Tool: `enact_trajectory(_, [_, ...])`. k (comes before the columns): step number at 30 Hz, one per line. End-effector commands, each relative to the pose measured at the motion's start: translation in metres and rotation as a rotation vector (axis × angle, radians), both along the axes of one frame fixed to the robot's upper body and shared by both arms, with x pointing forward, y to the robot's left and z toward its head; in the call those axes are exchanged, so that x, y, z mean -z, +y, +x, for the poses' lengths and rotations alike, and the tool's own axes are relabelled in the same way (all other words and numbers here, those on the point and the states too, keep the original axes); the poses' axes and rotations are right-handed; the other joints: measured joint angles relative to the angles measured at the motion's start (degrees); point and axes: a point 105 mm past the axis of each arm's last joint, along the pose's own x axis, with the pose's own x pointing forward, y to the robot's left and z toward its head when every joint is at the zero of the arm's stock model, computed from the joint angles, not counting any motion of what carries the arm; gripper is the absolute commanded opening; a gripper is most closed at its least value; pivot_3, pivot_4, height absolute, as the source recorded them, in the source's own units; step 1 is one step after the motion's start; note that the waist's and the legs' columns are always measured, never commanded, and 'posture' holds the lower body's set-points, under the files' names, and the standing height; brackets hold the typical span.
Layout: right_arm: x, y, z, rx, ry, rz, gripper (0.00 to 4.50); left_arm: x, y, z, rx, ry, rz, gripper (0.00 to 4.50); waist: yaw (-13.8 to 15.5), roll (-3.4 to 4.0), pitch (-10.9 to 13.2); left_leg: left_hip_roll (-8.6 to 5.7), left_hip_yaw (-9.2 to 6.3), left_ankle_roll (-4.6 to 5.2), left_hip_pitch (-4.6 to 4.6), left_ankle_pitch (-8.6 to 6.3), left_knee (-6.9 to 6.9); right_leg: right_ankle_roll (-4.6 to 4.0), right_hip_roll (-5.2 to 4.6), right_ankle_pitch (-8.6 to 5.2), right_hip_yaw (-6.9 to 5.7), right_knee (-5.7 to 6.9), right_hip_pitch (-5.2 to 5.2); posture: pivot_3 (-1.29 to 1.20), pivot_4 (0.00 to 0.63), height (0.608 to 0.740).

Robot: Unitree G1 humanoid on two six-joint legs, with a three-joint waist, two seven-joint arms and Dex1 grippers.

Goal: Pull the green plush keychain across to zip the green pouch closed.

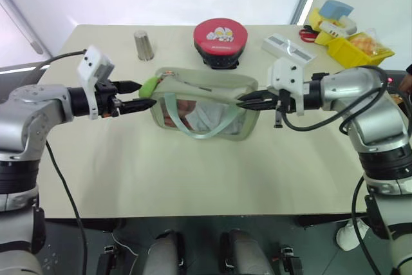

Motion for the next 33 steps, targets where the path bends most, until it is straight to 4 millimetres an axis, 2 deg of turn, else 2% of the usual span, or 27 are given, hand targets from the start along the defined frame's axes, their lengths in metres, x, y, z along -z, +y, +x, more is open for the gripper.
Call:
enact_trajectory(1, [-0.008, 0.006, -0.001, -0.024, -0.042, 0.006, 0.0, -0.018, 0.002, -0.003, 0.014, -0.067, 0.011, 1.63, 0.0, 0.0, 0.0, 0.0, 0.0, 0.0, 0.0, 0.0, 0.0, 0.0, 0.0, 0.0, 0.0, 0.0, 0.0, 0.0, 0.15, 0.74])
enact_trajectory(4, [-0.008, 0.007, 0.0, -0.024, -0.045, 0.007, 0.0, -0.022, 0.001, -0.002, 0.02, -0.084, 0.019, 0.06, 0.0, 0.0, 0.0, 0.0, 0.0, 0.0, 0.0, 0.0, 0.0, 0.0, 0.01, 0.0, 0.0, 0.0, 0.0, 0.0, 0.15, 0.74])
enact_trajectory(8, [-0.007, 0.007, 0.001, -0.026, -0.051, 0.004, 0.0, -0.039, -0.008, -0.001, 0.052, -0.128, 0.011, 0.02, 0.1, 0.0, 0.0, -0.01, 0.0, 0.0, -0.01, 0.0, 0.01, 0.0, 0.01, 0.0, 0.0, 0.0, 0.0, 0.0, 0.15, 0.74])
enact_trajectory(12, [-0.006, 0.007, 0.003, -0.019, -0.06, 0.007, 0.0, -0.057, -0.033, 0.003, 0.124, -0.185, -0.007, 0.02, 0.2, 0.0, 0.0, -0.01, 0.0, 0.0, -0.01, 0.0, 0.02, 0.0, 0.02, 0.0, 0.0, 0.0, 0.01, 0.0, 0.15, 0.74])
enact_trajectory(16, [-0.006, 0.011, 0.004, -0.023, -0.064, 0.015, 0.0, -0.045, -0.053, 0.009, 0.188, -0.189, 0.038, 0.02, 0.0, 0.02, 0.0, -0.04, 0.0, 0.0, 0.05, 0.0, 0.03, 0.0, 0.02, 0.0, 0.03, 0.01, 0.08, 0.0, 0.15, 0.74])
enact_trajectory(19, [-0.007, 0.013, 0.003, -0.025, -0.067, 0.018, 0.0, -0.031, -0.058, 0.012, 0.204, -0.19, 0.098, 0.02, -0.2, 0.02, 0.0, -0.03, 0.0, -0.02, 0.07, 0.01, 0.03, 0.0, 0.09, 0.0, 0.03, 0.01, 0.07, 0.0, 0.15, 0.74])
enact_trajectory(21, [-0.008, 0.013, 0.003, -0.023, -0.07, 0.019, 0.0, -0.028, -0.057, 0.014, 0.205, -0.191, 0.107, 0.02, -0.1, 0.02, 0.0, -0.02, 0.0, -0.02, 0.07, 0.01, 0.03, 0.0, 0.1, 0.0, 0.03, 0.01, 0.07, 0.0, 0.15, 0.74])
enact_trajectory(24, [-0.008, 0.013, 0.003, -0.018, -0.073, 0.023, 0.0, -0.035, -0.053, 0.017, 0.194, -0.207, 0.097, 0.94, -0.1, 0.02, 0.0, -0.01, 0.01, -0.02, 0.07, 0.01, 0.03, 0.0, 0.08, 0.0, 0.03, 0.01, 0.07, 0.0, 0.15, 0.74])
enact_trajectory(30, [-0.008, 0.014, 0.004, -0.014, -0.072, 0.026, 0.0, -0.047, -0.042, 0.014, 0.185, -0.225, 0.122, 4.09, -0.1, 0.02, 0.0, -0.02, 0.0, -0.02, 0.06, 0.01, 0.03, 0.0, 0.09, 0.0, 0.03, 0.0, 0.07, 0.0, 0.15, 0.74])
enact_trajectory(31, [-0.009, 0.014, 0.004, -0.013, -0.073, 0.025, 0.0, -0.048, -0.038, 0.011, 0.187, -0.222, 0.129, 4.47, -0.1, 0.02, 0.0, -0.02, 0.0, -0.02, 0.06, 0.01, 0.03, 0.0, 0.09, 0.0, 0.03, 0.0, 0.07, 0.0, 0.15, 0.74])
enact_trajectory(33, [-0.009, 0.013, 0.005, -0.011, -0.074, 0.024, 0.0, -0.047, -0.027, 0.008, 0.171, -0.209, 0.151, 4.47, -0.2, 0.02, 0.0, -0.01, 0.0, -0.02, 0.06, 0.01, 0.02, 0.0, 0.09, 0.0, 0.03, 0.01, 0.06, 0.0, 0.15, 0.74])
